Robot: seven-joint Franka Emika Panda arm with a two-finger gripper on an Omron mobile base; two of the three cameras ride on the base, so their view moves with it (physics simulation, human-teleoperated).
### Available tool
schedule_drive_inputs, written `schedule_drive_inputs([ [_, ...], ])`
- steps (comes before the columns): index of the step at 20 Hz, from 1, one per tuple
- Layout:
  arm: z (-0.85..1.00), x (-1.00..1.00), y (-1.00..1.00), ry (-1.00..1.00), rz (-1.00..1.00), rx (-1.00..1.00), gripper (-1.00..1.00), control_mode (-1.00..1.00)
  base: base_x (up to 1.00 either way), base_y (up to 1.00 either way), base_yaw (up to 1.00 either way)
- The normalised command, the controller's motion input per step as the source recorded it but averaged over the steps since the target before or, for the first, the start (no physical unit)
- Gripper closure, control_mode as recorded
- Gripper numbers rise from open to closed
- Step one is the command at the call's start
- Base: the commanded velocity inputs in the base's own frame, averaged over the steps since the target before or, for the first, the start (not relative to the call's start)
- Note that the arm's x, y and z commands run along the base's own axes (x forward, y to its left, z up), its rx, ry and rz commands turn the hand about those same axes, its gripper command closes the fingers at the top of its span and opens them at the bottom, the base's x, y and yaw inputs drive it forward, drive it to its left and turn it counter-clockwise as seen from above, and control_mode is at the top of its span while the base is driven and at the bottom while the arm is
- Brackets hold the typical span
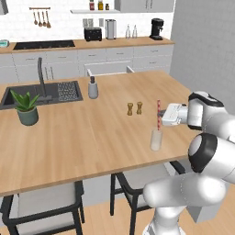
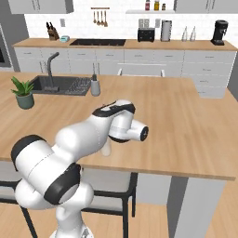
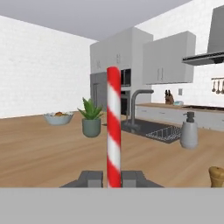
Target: Take a straw from the drawer in front and place it inside the glass cup on the dining counter.
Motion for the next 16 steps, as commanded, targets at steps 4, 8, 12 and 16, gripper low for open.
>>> schedule_drive_inputs([
  [4,-0.01,0.0,0.0,0.02,-0.02,0.0,1.0,-1.0,0.0,0.0,0.0],
  [8,-0.05,0.04,0.08,0.05,-0.01,0.0,1.0,-1.0,0.0,0.0,0.0],
  [12,-0.1,0.01,0.08,0.07,0.0,0.01,1.0,-1.0,0.0,0.0,0.0],
  [16,-0.14,0.13,0.0,0.02,0.0,0.0,1.0,-1.0,0.0,0.0,0.0],
])
